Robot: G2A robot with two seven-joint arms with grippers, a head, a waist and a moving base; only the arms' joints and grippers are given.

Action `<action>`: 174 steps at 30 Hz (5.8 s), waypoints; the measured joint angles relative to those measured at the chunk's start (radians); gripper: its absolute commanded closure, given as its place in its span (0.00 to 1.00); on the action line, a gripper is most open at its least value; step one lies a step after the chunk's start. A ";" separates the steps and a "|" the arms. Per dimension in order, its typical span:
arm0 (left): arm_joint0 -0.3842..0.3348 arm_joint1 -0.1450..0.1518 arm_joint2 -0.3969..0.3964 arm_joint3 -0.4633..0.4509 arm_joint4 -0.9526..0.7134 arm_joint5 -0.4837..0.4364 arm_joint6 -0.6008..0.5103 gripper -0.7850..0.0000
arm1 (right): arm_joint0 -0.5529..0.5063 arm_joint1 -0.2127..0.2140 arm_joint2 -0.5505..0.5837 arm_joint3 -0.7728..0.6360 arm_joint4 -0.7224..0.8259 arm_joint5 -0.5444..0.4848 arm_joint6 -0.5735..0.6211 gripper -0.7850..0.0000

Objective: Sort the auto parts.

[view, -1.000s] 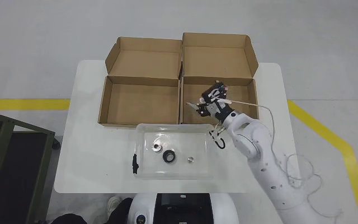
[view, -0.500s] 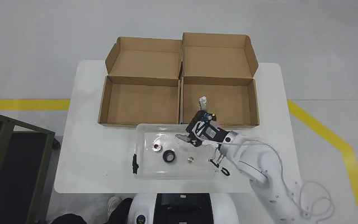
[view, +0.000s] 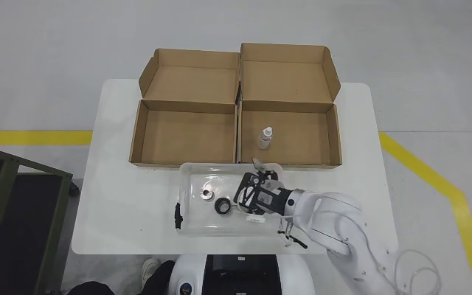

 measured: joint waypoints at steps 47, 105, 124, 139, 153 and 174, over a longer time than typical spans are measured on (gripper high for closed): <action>0.000 0.000 0.000 0.000 0.000 0.000 0.000 0.00 | 0.126 0.024 -0.159 0.144 0.090 -0.049 0.392 0.46; 0.000 0.000 0.000 0.000 0.000 0.000 0.000 0.00 | 0.086 0.060 -0.015 -0.187 0.175 0.077 -0.260 1.00; 0.000 0.000 0.000 0.000 0.000 0.000 0.000 0.00 | 0.051 0.052 0.093 -0.167 0.289 0.098 -0.659 1.00; 0.000 0.000 0.000 0.000 0.000 0.000 0.000 0.00 | 0.045 0.053 0.111 -0.127 0.224 0.015 -0.778 1.00; 0.000 0.000 0.000 0.000 0.000 0.000 0.000 0.00 | -0.001 0.074 0.201 -0.104 0.247 0.025 -0.459 1.00; 0.000 0.000 0.000 0.000 0.000 0.000 0.000 0.00 | 0.016 0.101 0.306 0.044 0.309 0.063 -0.128 1.00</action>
